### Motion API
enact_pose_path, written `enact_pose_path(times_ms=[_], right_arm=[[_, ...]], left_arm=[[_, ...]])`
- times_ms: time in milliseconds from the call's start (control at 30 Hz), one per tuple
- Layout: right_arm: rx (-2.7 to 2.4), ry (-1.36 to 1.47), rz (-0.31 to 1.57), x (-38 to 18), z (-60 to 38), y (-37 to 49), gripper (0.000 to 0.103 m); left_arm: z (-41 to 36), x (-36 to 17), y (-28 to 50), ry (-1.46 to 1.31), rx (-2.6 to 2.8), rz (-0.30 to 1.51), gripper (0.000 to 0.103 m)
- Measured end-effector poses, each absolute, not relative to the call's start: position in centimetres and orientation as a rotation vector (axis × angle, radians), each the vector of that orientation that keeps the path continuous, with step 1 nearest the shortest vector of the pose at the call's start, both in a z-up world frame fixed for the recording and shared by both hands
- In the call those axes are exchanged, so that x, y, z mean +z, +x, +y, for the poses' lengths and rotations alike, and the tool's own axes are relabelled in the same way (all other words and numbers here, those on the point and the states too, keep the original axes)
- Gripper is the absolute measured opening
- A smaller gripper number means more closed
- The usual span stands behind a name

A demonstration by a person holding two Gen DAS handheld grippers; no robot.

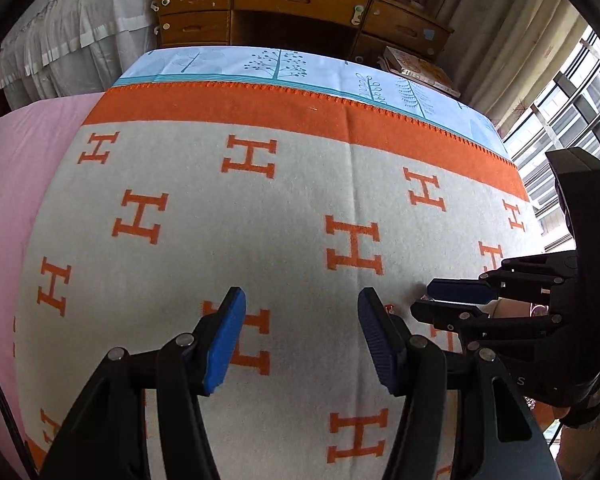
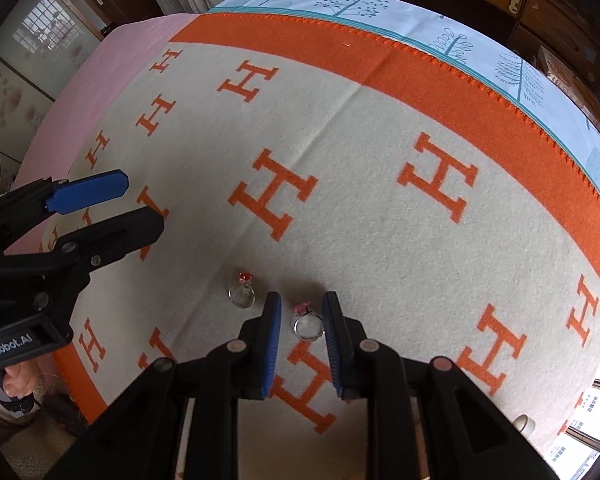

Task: Organize jewelry
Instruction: 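Withdraw both grippers from the box toward the two rings, then grasp the pink-stone ring with the right gripper while the left grasps the red-stone ring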

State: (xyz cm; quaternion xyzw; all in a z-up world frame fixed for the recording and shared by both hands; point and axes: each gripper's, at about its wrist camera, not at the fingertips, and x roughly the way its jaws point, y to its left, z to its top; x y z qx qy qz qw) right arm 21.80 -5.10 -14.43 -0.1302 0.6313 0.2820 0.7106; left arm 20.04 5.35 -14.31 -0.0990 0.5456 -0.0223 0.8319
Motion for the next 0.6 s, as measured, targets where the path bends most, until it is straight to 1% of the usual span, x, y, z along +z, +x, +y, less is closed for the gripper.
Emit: enact_pose_path(times_ms=[167, 200, 267, 300, 367, 467, 600], right_arm=[[0.651, -0.393, 1.367, -14.5, -4.4, 21.2, 0.021], [0.651, -0.427, 1.352, -14.5, -4.1, 21.0, 0.019], [0.64, -0.494, 1.325, -14.6, -3.6, 20.5, 0.019], [0.627, -0.524, 1.311, -14.6, -3.4, 20.2, 0.016], [0.603, -0.551, 1.298, -14.6, -3.2, 19.8, 0.016], [0.543, -0.521, 1.297, -14.6, -3.9, 19.8, 0.016], [0.448, -0.331, 1.331, -14.4, -6.9, 20.7, 0.016]], left_arm=[[4.7, -14.3, 20.1, -0.194, -0.057, 1.16, 0.057], [4.6, -14.4, 20.1, -0.191, -0.059, 1.163, 0.057], [4.3, -14.5, 20.1, -0.185, -0.062, 1.169, 0.057], [4.1, -14.6, 20.1, -0.182, -0.065, 1.173, 0.057], [3.6, -14.8, 20.2, -0.174, -0.074, 1.181, 0.057], [2.8, -15.1, 20.3, -0.164, -0.088, 1.199, 0.057], [1.3, -15.6, 20.8, -0.165, -0.104, 1.234, 0.057]])
